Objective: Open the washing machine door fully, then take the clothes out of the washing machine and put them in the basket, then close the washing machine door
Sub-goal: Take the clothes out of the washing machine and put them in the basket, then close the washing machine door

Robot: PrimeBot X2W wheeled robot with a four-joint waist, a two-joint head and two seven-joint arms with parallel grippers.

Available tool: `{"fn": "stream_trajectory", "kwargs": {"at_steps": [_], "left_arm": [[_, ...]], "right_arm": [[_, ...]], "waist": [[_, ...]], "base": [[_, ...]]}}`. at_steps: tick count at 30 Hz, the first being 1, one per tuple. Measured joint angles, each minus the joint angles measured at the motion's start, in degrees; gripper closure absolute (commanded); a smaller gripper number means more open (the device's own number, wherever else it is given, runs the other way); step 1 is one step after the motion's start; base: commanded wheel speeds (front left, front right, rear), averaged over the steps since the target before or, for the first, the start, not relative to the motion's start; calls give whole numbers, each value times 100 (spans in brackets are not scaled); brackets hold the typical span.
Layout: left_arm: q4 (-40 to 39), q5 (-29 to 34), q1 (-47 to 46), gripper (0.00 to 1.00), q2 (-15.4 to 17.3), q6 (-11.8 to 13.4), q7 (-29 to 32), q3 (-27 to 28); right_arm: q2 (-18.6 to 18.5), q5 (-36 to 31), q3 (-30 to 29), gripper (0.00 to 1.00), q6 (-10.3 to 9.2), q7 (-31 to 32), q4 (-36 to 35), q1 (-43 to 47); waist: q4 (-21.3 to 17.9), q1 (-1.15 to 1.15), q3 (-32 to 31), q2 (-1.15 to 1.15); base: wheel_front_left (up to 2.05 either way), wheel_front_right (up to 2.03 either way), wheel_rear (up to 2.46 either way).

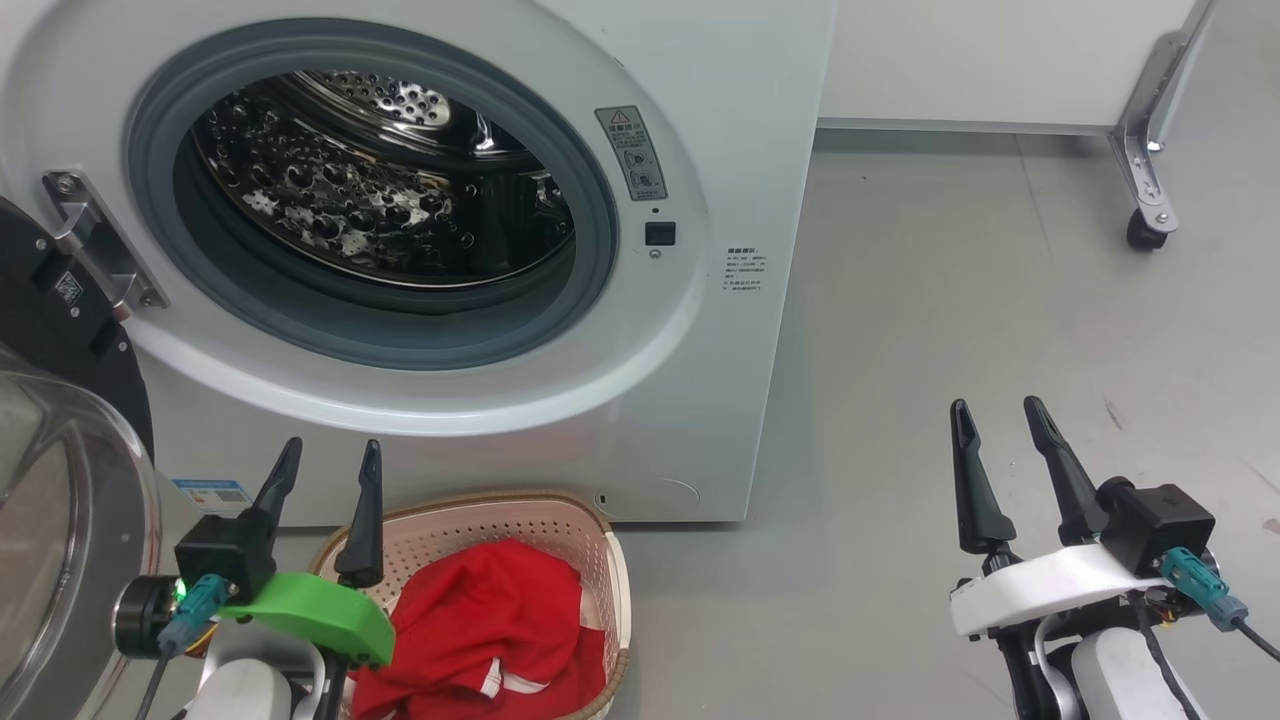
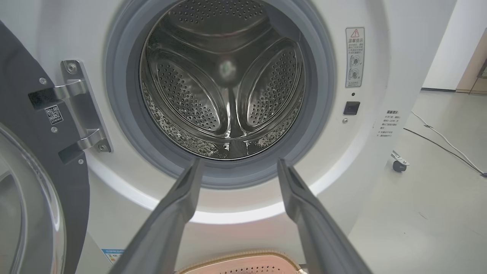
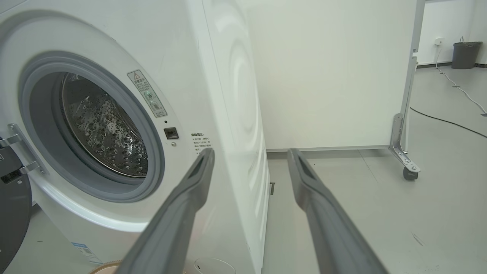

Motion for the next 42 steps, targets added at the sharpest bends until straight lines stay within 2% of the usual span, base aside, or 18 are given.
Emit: {"fn": "stream_trajectory", "kwargs": {"at_steps": [19, 42], "left_arm": [[-537, -149, 317, 0, -1, 27, 0, -94], [-829, -199, 571, 0, -1, 111, 0, -211]], "right_arm": [[15, -1, 9, 0, 0, 0, -49, 16], [30, -2, 16, 0, 1, 0, -77, 24]], "waist": [[-4, 0, 11, 0], [-36, 0, 18, 0]], "base": [[0, 0, 0], [0, 0, 0]]}}
